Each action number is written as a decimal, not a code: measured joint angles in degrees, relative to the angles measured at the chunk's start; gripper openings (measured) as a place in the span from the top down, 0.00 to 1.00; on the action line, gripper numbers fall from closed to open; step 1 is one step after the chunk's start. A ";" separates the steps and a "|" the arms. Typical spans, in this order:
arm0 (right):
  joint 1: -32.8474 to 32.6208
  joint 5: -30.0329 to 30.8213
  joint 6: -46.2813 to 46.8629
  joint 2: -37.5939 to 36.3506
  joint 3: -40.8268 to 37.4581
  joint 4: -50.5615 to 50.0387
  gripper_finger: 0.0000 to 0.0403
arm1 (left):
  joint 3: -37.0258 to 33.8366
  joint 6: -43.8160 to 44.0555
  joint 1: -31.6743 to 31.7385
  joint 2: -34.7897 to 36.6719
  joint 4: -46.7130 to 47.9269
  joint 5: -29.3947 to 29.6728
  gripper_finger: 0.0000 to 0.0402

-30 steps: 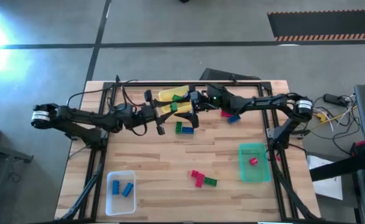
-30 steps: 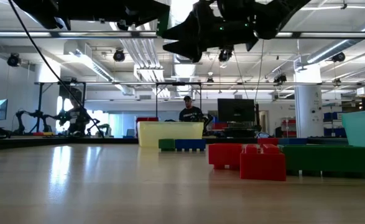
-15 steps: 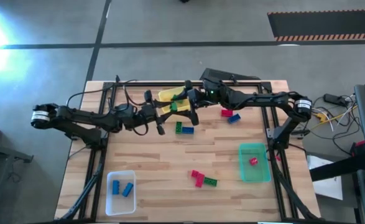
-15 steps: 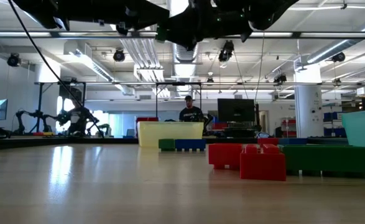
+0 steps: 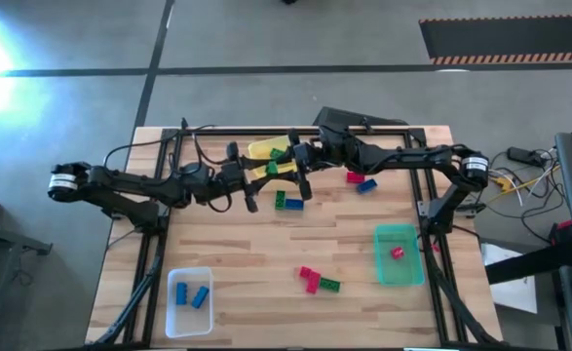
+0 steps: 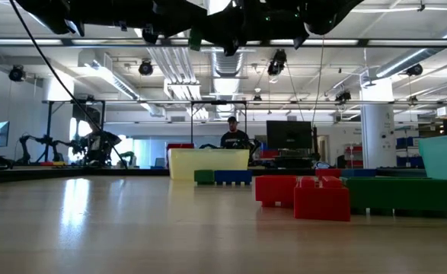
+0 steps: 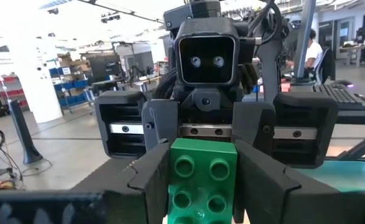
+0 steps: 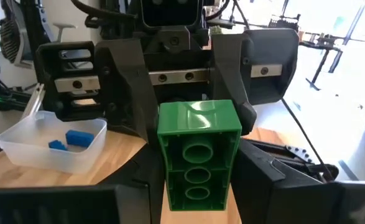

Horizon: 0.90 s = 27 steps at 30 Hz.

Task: Sort & place blocks by color
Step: Put the green game piece into the yellow bin

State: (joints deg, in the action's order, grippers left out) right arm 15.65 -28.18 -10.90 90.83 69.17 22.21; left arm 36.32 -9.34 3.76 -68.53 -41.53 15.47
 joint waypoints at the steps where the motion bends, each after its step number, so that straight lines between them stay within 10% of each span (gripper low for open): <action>1: -0.04 0.12 0.00 -0.01 0.00 -0.37 0.69 | 0.00 0.19 -0.01 0.00 0.44 -0.05 0.63; 12: 0.18 0.17 0.82 -0.02 1.61 -7.51 0.69 | -0.04 2.00 0.04 0.20 2.46 1.02 0.35; 27: 5.10 29.87 -10.76 3.19 5.16 -26.21 0.69 | -0.13 4.24 0.04 12.54 18.97 13.76 0.27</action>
State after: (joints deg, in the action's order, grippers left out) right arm 20.75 1.69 -21.66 94.02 74.32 -4.00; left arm 36.18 -5.10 3.79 -55.99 -22.55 29.23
